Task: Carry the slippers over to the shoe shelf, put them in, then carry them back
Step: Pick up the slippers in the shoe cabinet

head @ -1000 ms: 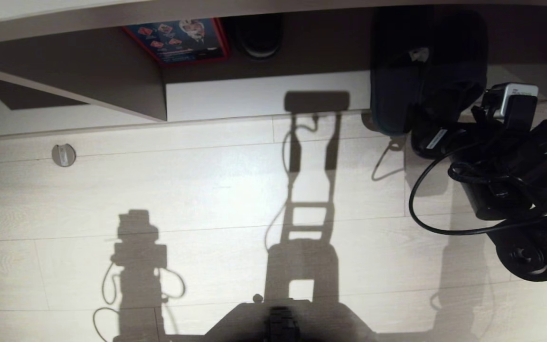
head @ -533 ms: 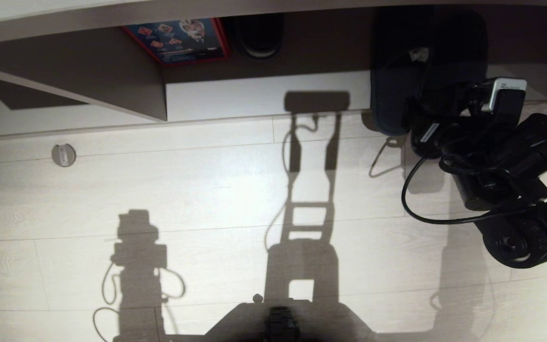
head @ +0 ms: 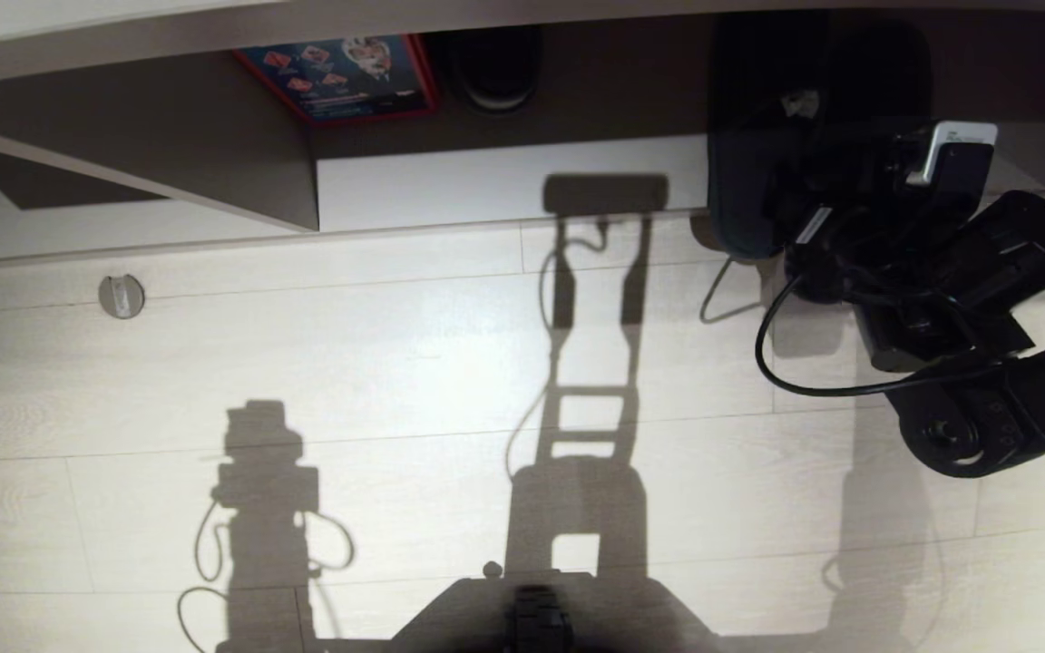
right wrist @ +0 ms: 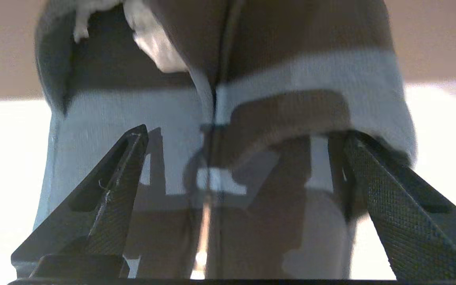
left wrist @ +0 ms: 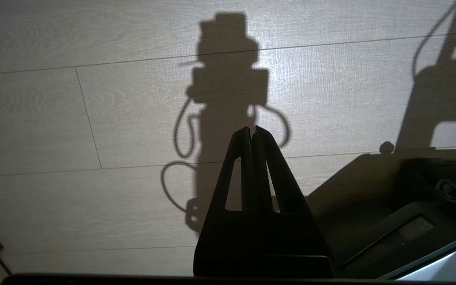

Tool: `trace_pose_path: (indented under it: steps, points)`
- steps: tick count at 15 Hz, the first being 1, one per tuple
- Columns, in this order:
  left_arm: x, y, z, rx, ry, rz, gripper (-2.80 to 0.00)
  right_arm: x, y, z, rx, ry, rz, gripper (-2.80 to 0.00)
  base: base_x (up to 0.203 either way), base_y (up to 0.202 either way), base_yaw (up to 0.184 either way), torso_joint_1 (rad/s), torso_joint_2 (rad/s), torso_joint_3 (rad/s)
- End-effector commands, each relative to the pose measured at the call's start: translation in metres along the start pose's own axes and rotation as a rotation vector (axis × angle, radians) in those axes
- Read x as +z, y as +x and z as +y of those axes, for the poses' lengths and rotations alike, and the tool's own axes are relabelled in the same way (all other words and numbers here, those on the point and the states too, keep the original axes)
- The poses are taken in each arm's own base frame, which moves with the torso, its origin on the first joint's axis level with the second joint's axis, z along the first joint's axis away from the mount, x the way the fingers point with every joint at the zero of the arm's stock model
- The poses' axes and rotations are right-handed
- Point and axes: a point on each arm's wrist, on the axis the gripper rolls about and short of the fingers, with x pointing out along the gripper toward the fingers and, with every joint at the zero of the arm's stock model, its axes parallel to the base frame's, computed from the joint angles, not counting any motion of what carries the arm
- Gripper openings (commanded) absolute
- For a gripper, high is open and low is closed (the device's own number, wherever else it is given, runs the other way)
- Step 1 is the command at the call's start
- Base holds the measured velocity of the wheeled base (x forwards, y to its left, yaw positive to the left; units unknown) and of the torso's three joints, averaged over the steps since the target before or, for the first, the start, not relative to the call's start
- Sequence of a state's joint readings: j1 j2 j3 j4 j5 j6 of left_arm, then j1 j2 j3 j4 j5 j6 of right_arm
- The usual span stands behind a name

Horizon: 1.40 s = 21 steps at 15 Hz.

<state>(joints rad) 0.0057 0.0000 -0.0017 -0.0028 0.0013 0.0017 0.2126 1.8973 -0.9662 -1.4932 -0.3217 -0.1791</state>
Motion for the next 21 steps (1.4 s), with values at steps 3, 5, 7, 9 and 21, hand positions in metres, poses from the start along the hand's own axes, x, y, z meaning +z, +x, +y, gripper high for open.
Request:
trace_pose_path:
  steps: [3, 5, 7, 9, 21]
  points:
    - [0.000, 0.000, 0.000, 0.001, 0.000, 0.001, -2.80, -0.001, 0.008, 0.003, -0.005, 0.005, -0.028, 0.00, 0.000, 0.000, 0.000, 0.000, 0.00, 0.000]
    - [0.000, 0.000, 0.000, 0.001, 0.000, 0.001, -2.80, -0.003, 0.010, 0.004, -0.005, -0.001, -0.030, 0.00, 0.000, 0.000, 0.000, 0.000, 0.00, 0.000]
    - [0.000, 0.000, 0.000, 0.001, 0.000, 0.000, -2.80, -0.007, 0.013, 0.007, -0.003, -0.001, -0.029, 0.00, 0.000, 0.000, 0.000, 0.000, 0.00, 0.000]
    - [0.000, 0.000, 0.000, 0.001, 0.000, 0.000, -2.80, -0.009, 0.014, 0.012, 0.005, 0.003, -0.030, 0.00, 0.000, 0.000, 0.000, 0.000, 0.00, 0.000]
    - [0.000, 0.000, 0.000, 0.001, 0.000, 0.001, -2.80, -0.018, 0.035, 0.023, 0.000, 0.021, -0.081, 0.00, 0.000, 0.000, 0.000, 0.000, 0.00, 0.000]
